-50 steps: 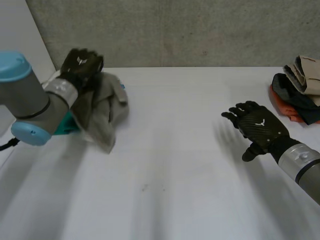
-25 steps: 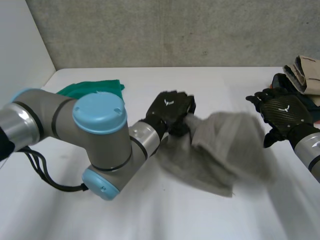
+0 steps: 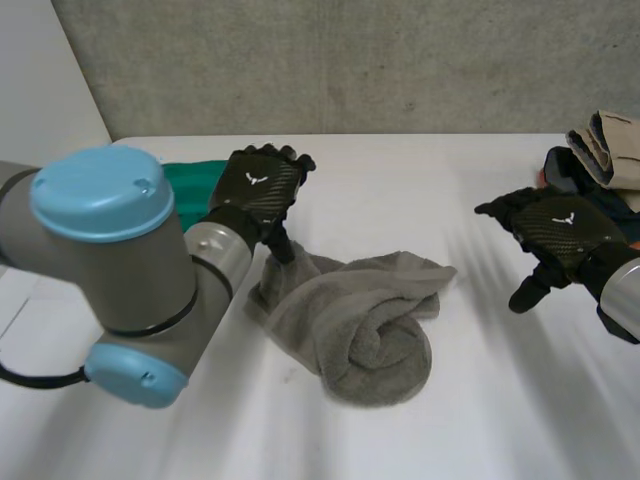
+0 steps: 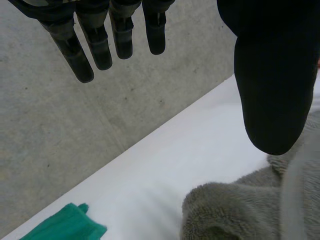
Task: Fold the laundry.
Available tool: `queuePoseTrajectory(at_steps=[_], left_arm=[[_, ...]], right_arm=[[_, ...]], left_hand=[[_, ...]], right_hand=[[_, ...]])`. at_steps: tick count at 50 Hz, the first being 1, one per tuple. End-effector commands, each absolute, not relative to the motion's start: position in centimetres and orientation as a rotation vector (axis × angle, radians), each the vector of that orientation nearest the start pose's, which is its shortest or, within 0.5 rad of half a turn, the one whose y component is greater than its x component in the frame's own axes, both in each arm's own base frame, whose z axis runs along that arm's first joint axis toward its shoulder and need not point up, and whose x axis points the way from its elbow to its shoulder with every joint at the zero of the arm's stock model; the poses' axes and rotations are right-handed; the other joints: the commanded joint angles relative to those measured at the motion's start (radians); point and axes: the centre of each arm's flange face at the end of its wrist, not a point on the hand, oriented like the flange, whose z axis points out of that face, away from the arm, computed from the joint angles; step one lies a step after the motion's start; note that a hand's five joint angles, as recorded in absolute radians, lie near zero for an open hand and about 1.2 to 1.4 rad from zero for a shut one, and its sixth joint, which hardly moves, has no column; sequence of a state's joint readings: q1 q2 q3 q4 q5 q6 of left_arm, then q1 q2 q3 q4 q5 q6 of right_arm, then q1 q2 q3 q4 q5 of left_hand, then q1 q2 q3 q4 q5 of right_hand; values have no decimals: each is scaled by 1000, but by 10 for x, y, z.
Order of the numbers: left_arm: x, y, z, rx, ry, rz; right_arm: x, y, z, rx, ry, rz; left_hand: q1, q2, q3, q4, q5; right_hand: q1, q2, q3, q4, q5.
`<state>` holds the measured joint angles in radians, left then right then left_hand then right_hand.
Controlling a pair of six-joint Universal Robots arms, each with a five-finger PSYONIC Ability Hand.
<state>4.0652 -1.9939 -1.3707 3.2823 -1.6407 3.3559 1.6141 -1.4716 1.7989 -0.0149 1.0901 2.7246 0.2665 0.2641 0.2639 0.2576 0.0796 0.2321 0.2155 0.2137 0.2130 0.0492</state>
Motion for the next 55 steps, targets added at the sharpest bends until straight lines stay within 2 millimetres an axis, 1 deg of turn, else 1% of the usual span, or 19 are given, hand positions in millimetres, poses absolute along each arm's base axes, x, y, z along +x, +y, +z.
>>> queuePoseTrajectory(at_steps=[1,6,16,23,27,30,31,32,33,34,38,40,42,43,45,47,50,51,55], left_arm=[[-314,-219,232,975,2332,-2224],[-303,-221,215,954,2366,-2159],[-287,-267,168,887,2439,-2035],[-300,-278,139,1076,2547,-2005],[-307,-282,129,1148,2571,-2007],[-312,-288,124,1151,2575,-2017],[-312,-290,123,1148,2575,-2019],[-313,-291,123,1149,2572,-2023],[-316,-292,124,1151,2563,-2034],[-317,-292,125,1153,2556,-2043],[-317,-296,134,1103,2521,-2065],[-315,-295,139,1055,2503,-2064],[-310,-294,170,962,2420,-2137],[-307,-293,184,929,2387,-2175],[-298,-285,217,862,2313,-2247],[-295,-276,233,857,2282,-2285],[-285,-261,262,838,2233,-2345],[-283,-257,267,834,2229,-2349],[-278,-245,272,858,2264,-2302]], right_arm=[[216,-239,221,-872,2129,-1611],[255,-223,215,-977,2020,-1535],[314,-213,188,-1119,1990,-1484],[341,-215,171,-1242,1928,-1585],[351,-211,161,-1317,1898,-1581],[356,-208,157,-1333,1890,-1576],[356,-209,157,-1329,1894,-1579],[354,-211,159,-1317,1906,-1594],[354,-211,160,-1313,1909,-1602],[353,-211,161,-1310,1915,-1608],[350,-211,177,-1284,1911,-1667],[342,-216,205,-1235,1889,-1767],[330,-226,226,-1184,1892,-1844],[314,-240,243,-1122,1915,-1923],[295,-254,258,-1063,1956,-1987],[271,-270,275,-996,2007,-2045],[250,-282,287,-943,2055,-2087],[239,-291,290,-914,2092,-2103],[223,-305,285,-882,2157,-2090]], left_hand=[[-9,-7,-6,0,3],[-9,-7,-6,0,3],[15,17,17,23,27],[58,61,61,67,71],[129,131,131,138,141],[407,409,410,416,420],[513,515,515,521,525],[647,650,650,656,660],[992,994,994,1001,1004],[1128,1131,1131,1137,1141],[1130,1132,1132,1139,1142],[1130,1132,1132,1139,1142],[1130,1132,1132,1139,1142],[1130,1132,1132,1139,1142],[1130,1132,1132,1139,1142],[1130,1132,1132,1139,1142],[1130,1132,1132,1139,1142],[1130,1132,1132,1139,1142],[1130,1132,1132,1139,1142]], right_hand=[[-58,-41,-39,-38,-49],[-58,-41,-39,-38,-49],[-33,-16,-14,-14,-24],[79,95,97,98,87],[205,221,223,224,213],[565,582,584,584,574],[671,688,689,690,679],[925,941,943,944,933],[1035,1052,1053,1054,1043],[1163,1179,1181,1182,1171],[1164,1181,1183,1183,1173],[1164,1181,1183,1183,1173],[1164,1181,1183,1183,1173],[1164,1181,1183,1183,1173],[1164,1181,1183,1183,1173],[1164,1181,1183,1183,1173],[1164,1181,1183,1183,1173],[1164,1181,1183,1183,1173],[1164,1181,1183,1183,1173]])
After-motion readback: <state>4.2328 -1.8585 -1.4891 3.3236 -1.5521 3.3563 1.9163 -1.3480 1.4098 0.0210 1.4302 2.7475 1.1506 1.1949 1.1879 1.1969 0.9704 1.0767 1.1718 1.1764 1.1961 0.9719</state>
